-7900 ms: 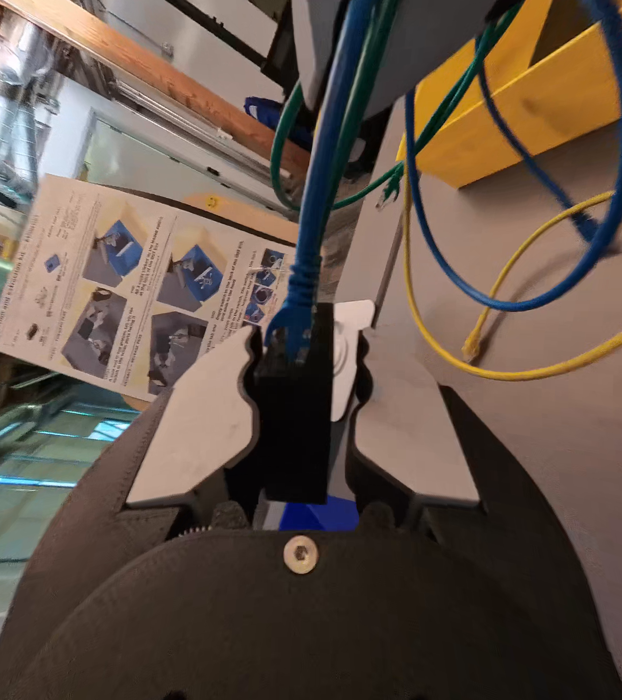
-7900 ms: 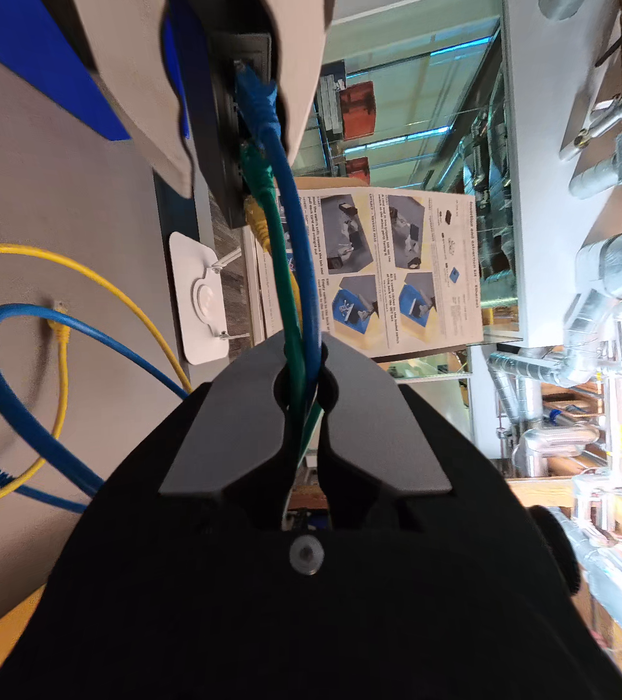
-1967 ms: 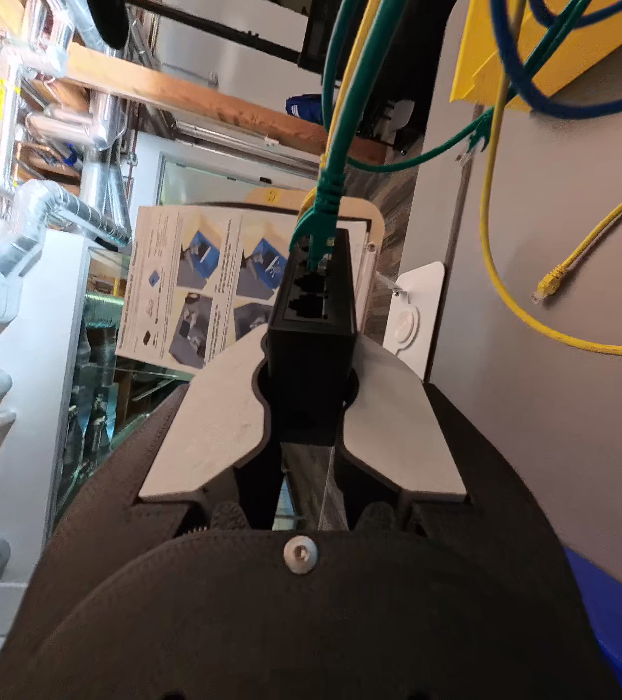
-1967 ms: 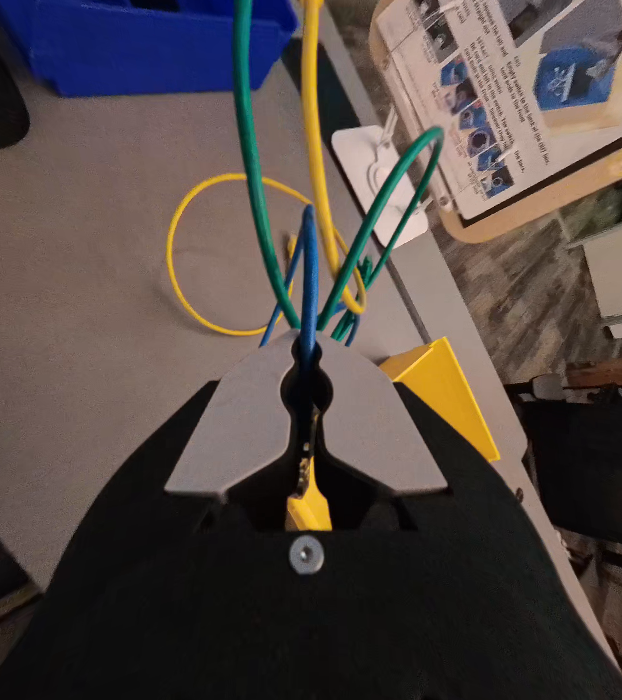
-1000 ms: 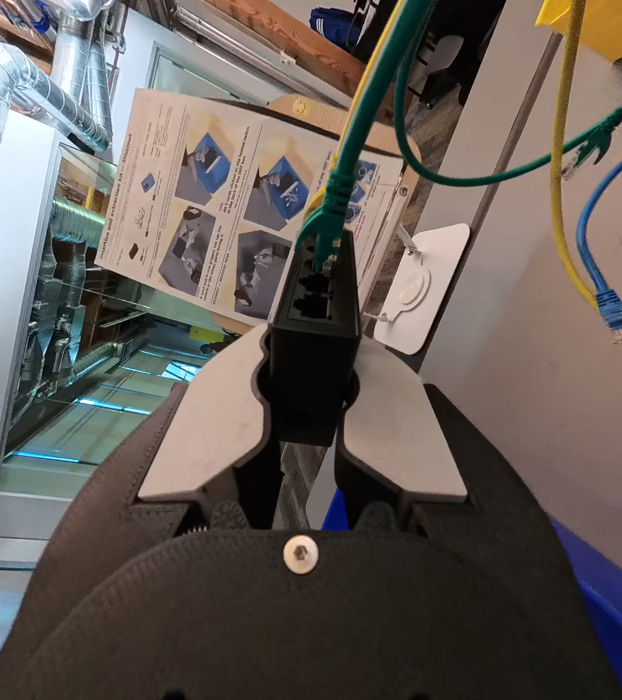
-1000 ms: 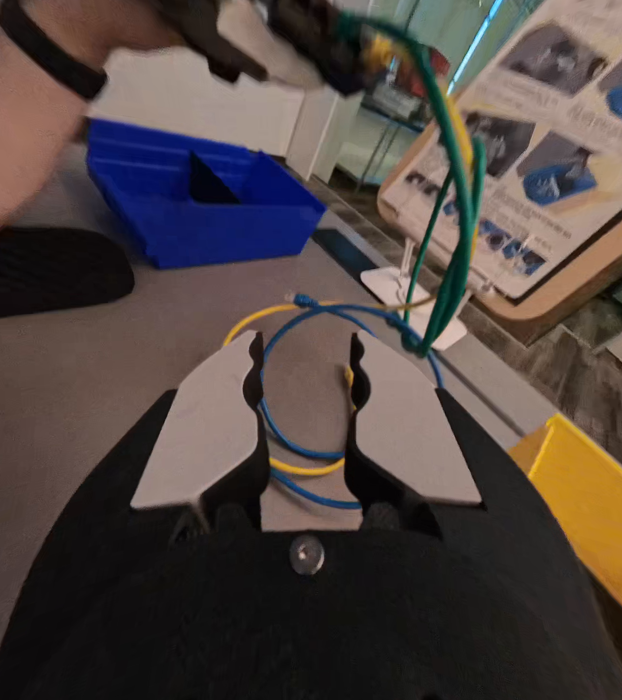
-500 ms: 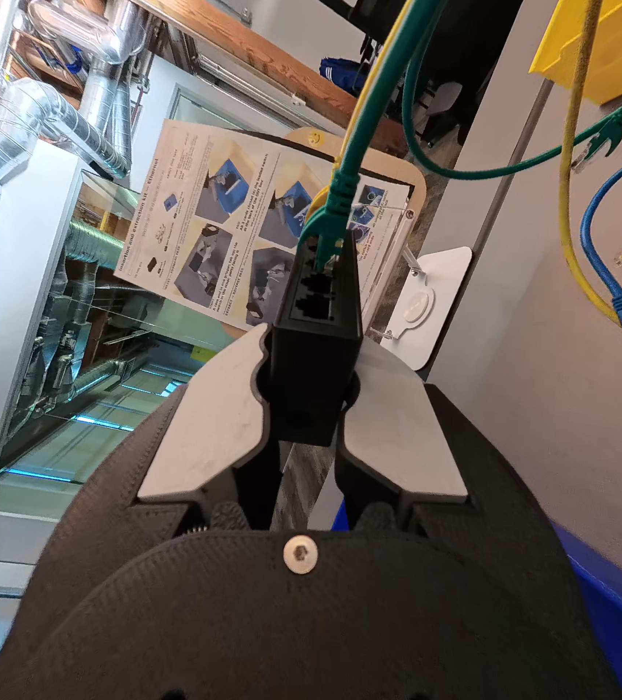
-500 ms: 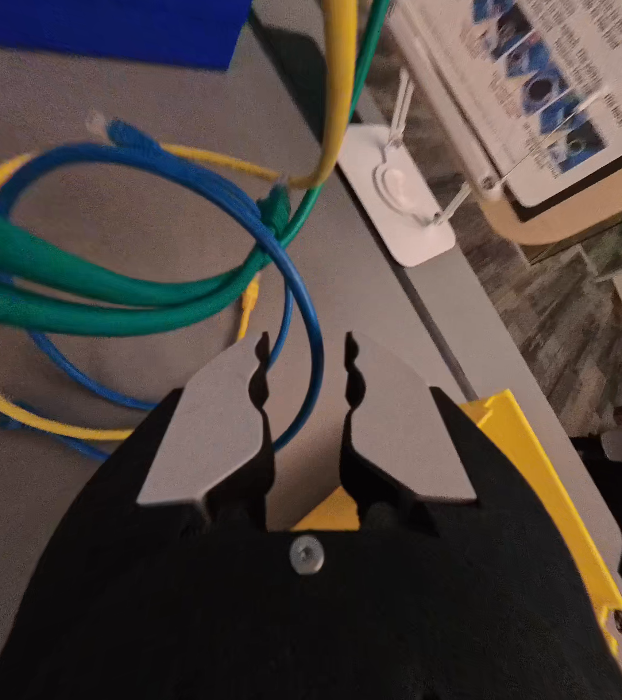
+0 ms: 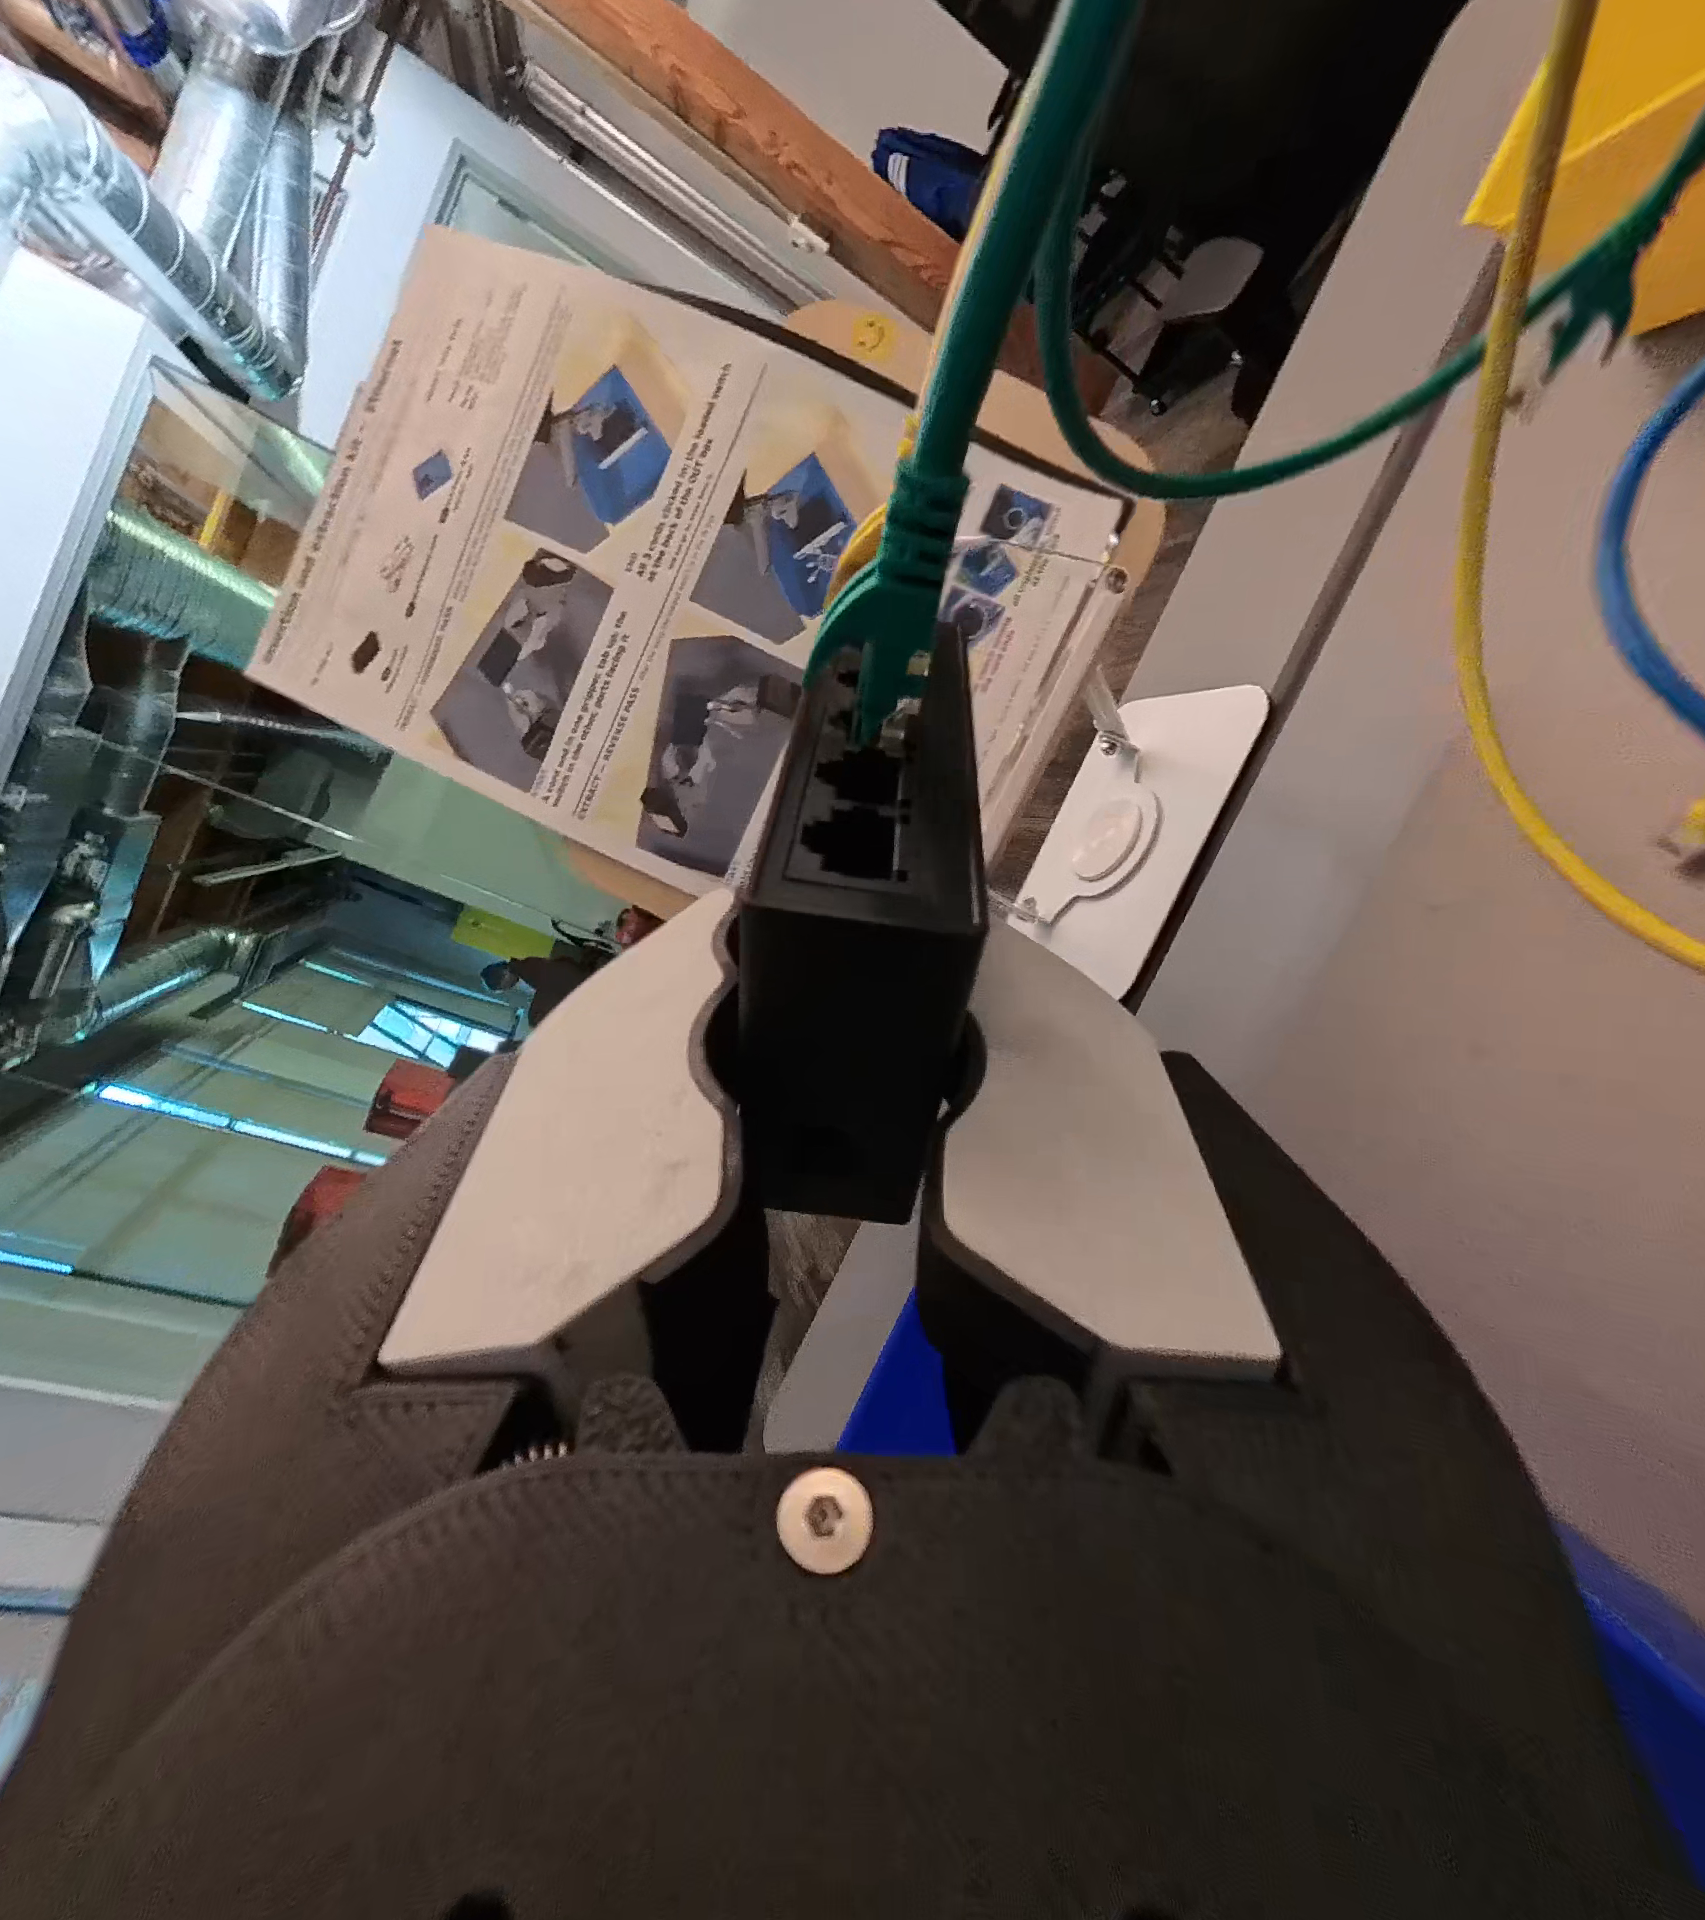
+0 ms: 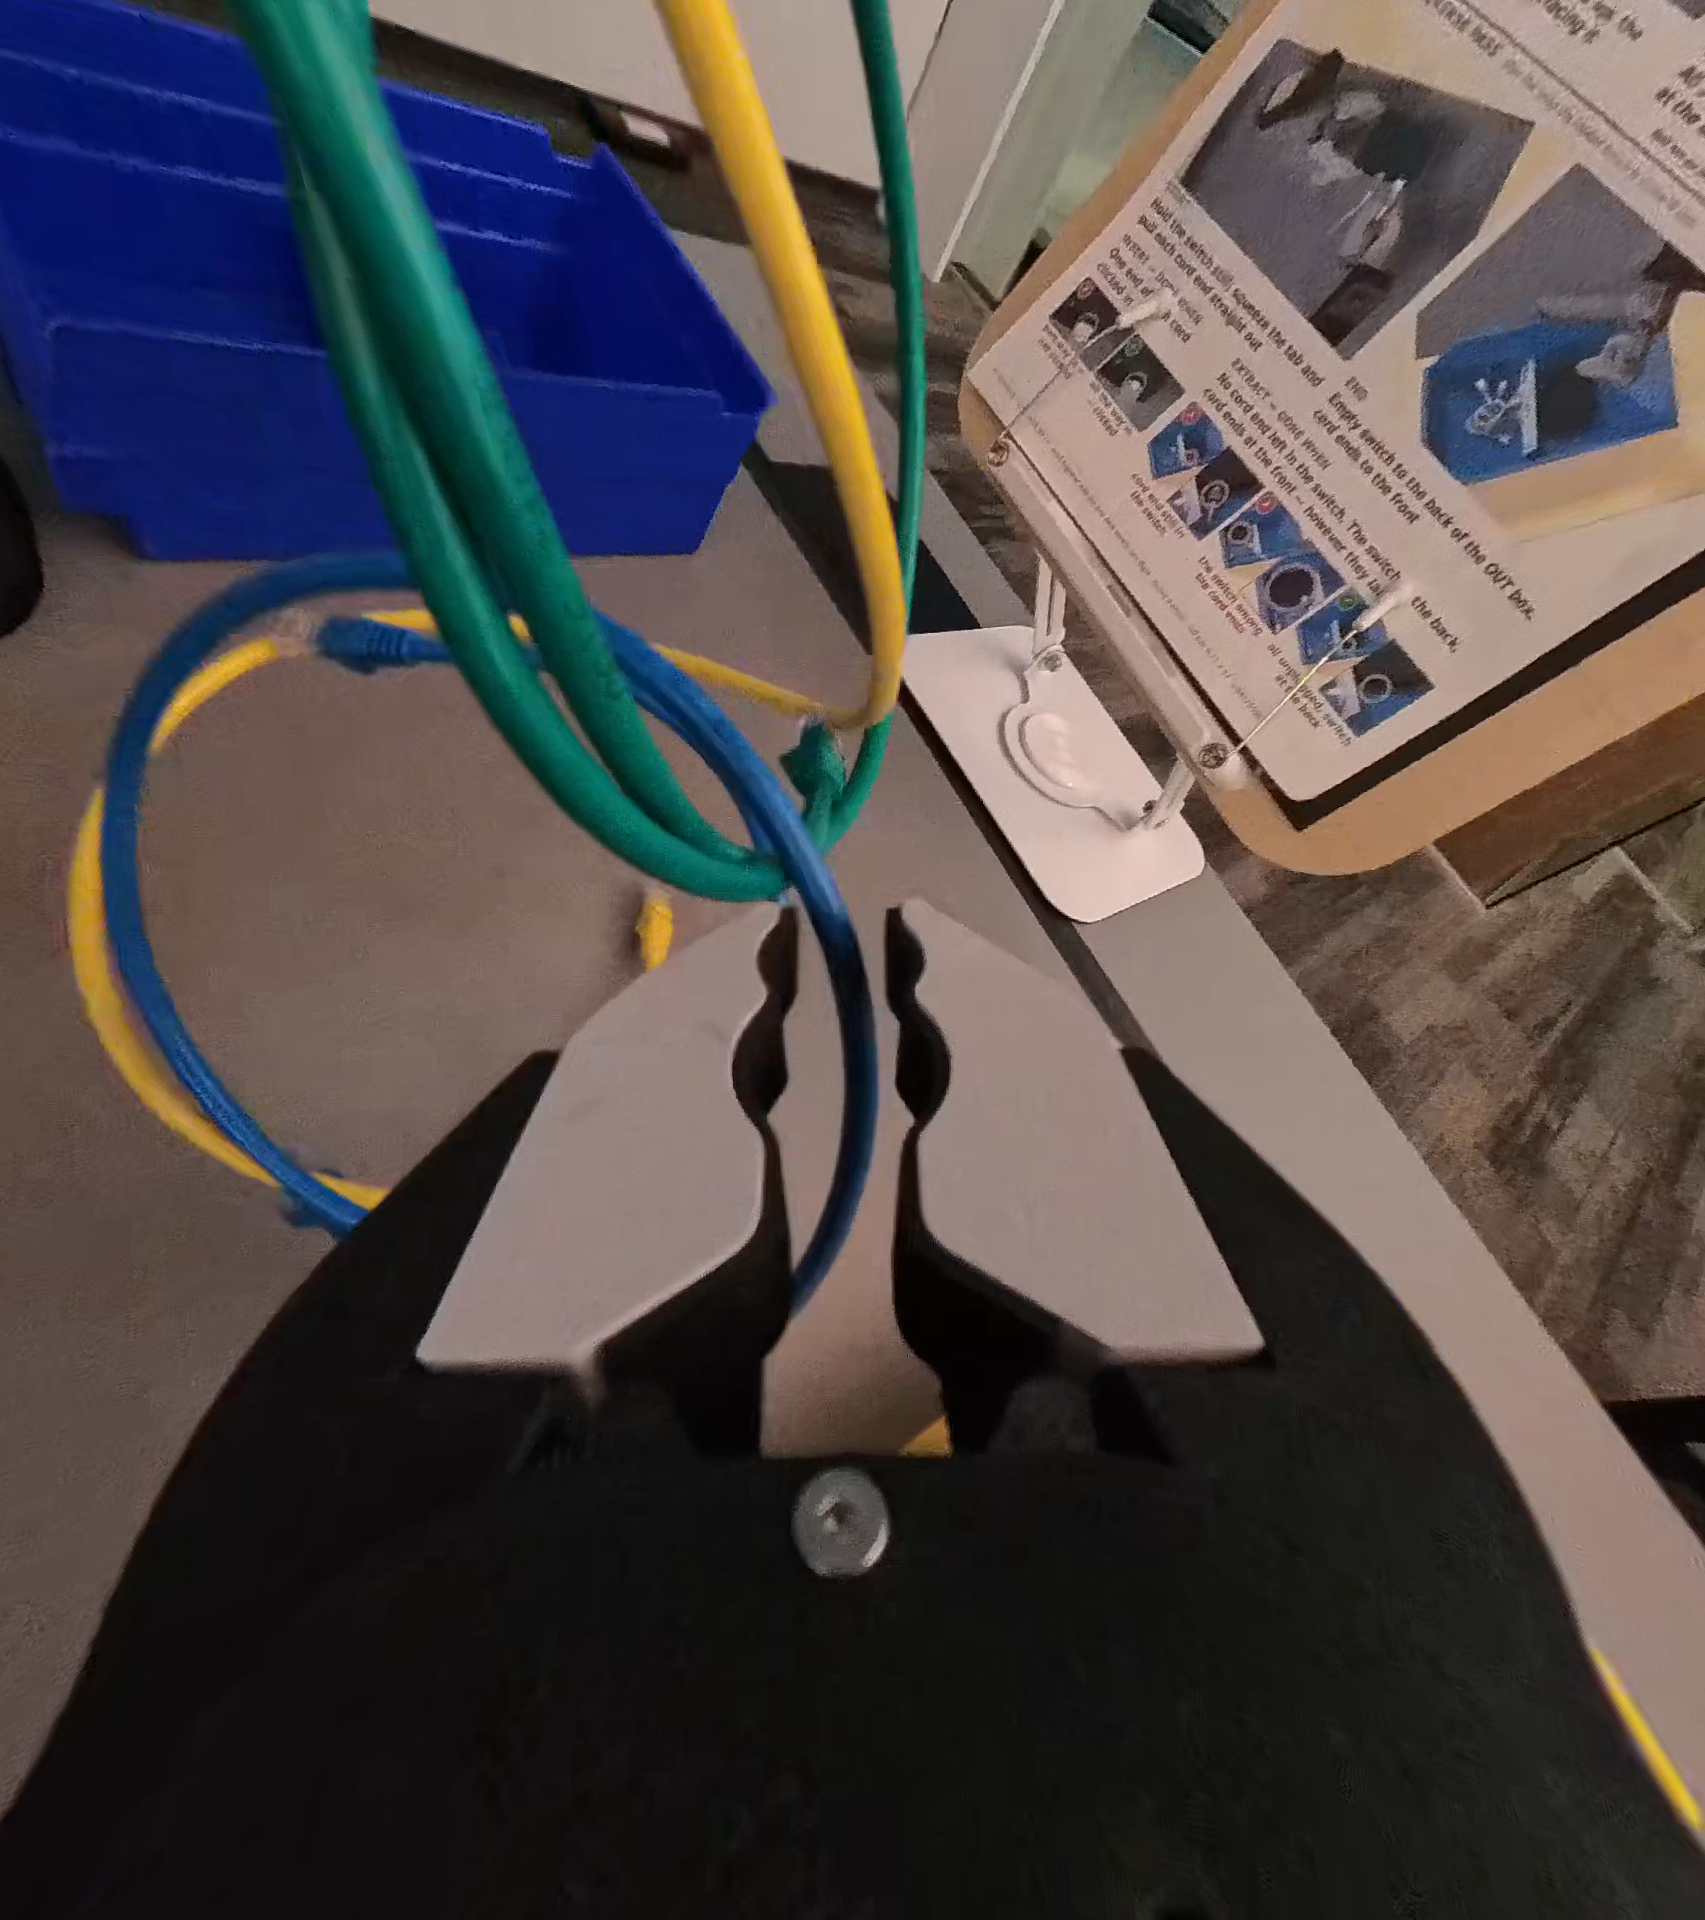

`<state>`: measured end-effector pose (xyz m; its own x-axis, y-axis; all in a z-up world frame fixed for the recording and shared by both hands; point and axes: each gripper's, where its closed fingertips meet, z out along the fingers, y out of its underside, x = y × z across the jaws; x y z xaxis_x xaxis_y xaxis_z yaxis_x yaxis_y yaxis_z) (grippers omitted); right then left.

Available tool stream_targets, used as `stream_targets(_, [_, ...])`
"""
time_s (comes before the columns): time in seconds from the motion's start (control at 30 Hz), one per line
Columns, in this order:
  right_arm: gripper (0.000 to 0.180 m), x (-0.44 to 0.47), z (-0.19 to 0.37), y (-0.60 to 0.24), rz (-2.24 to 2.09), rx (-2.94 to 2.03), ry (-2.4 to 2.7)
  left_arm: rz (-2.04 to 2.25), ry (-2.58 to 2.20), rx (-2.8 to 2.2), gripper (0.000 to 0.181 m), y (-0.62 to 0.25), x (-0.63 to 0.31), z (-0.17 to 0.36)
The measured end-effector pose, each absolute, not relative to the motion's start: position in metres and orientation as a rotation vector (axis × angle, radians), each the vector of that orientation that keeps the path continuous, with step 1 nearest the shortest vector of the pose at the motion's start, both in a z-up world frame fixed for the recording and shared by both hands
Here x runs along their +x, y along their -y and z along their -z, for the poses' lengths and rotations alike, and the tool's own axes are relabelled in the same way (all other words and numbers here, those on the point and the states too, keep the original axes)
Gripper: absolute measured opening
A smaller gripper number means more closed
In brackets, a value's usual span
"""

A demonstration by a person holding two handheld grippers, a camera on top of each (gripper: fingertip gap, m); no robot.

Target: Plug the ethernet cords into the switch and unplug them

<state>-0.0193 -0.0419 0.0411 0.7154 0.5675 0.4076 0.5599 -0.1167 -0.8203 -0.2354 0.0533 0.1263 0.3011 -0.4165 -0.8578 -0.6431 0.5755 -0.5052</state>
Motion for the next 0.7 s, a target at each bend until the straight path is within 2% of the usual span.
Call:
stream_targets(0.03, [0.028,-0.013,-0.039,0.040,0.004,-1.803,0.836,-0.201,-1.303,-1.038,0.031,-0.055,-0.237,-0.128])
stream_targets(0.1, [0.037,0.004,-0.029,0.043,0.042,-1.893,0.694,-0.234,-1.281,-1.093,0.031,-0.062,-0.241,-0.126])
stream_targets(0.2, [0.026,0.015,-0.017,0.063,0.048,-1.903,0.372,-0.268,-1.284,-1.151,0.032,-0.069,-0.240,-0.119])
stream_targets(0.33, [0.025,-0.076,0.006,0.092,-0.109,-1.692,0.425,-0.277,-1.326,-1.186,0.032,-0.072,-0.231,-0.106])
stream_targets(0.4, [0.050,-0.109,0.050,0.083,0.010,-1.790,0.585,-0.285,-1.348,-1.191,0.031,-0.072,-0.225,-0.100])
stream_targets(0.43, [0.057,-0.112,0.072,0.075,0.123,-1.865,0.651,-0.289,-1.357,-1.189,0.031,-0.072,-0.223,-0.098])
stream_targets(0.53, [0.042,-0.102,0.094,0.053,0.372,-1.911,0.672,-0.296,-1.378,-1.184,0.031,-0.070,-0.219,-0.094])
stream_targets(0.63, [0.037,-0.103,0.103,0.049,0.196,-2.008,0.580,-0.291,-1.385,-1.188,0.031,-0.070,-0.218,-0.092])
stream_targets(0.67, [0.027,-0.104,0.108,0.051,0.137,-2.051,0.583,-0.286,-1.392,-1.195,0.031,-0.071,-0.218,-0.090])
stream_targets(0.7, [0.007,-0.106,0.109,0.055,0.073,-2.072,0.605,-0.281,-1.400,-1.204,0.031,-0.073,-0.217,-0.088])
